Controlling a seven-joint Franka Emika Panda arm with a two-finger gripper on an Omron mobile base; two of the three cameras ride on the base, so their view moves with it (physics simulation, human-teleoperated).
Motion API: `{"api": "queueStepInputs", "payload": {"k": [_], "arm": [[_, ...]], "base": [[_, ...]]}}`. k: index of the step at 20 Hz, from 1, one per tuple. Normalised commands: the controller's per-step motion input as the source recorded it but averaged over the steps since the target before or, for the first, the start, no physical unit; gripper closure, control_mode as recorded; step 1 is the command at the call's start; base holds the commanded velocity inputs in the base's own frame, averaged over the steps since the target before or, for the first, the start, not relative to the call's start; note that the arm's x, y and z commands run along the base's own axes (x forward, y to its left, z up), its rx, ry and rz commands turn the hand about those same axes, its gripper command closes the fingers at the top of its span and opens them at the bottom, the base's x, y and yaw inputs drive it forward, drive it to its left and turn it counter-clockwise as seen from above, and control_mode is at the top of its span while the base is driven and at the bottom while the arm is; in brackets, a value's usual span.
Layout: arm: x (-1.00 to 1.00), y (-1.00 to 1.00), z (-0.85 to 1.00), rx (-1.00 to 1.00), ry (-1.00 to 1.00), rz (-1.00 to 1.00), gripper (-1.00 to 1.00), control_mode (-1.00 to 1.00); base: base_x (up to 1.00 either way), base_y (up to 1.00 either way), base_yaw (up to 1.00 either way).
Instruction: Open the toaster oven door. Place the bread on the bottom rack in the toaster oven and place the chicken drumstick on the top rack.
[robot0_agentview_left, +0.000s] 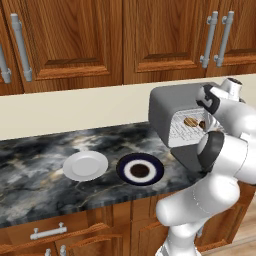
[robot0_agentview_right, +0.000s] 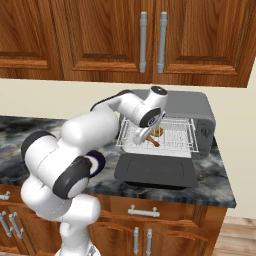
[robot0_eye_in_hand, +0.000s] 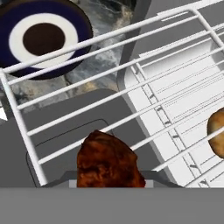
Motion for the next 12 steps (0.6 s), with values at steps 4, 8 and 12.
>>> {"api": "queueStepInputs", "payload": {"k": [4,8,12], "arm": [[-0.01,0.00,-0.18,0.00,-0.03,0.09,1.00,-1.00],[0.00,0.00,-0.13,0.00,0.00,0.07,-1.00,-1.00],[0.00,0.00,-0.11,0.00,0.00,0.07,-1.00,-1.00]], "base": [[0.00,0.00,0.00],[0.00,0.00,0.00],[0.00,0.00,0.00]]}}
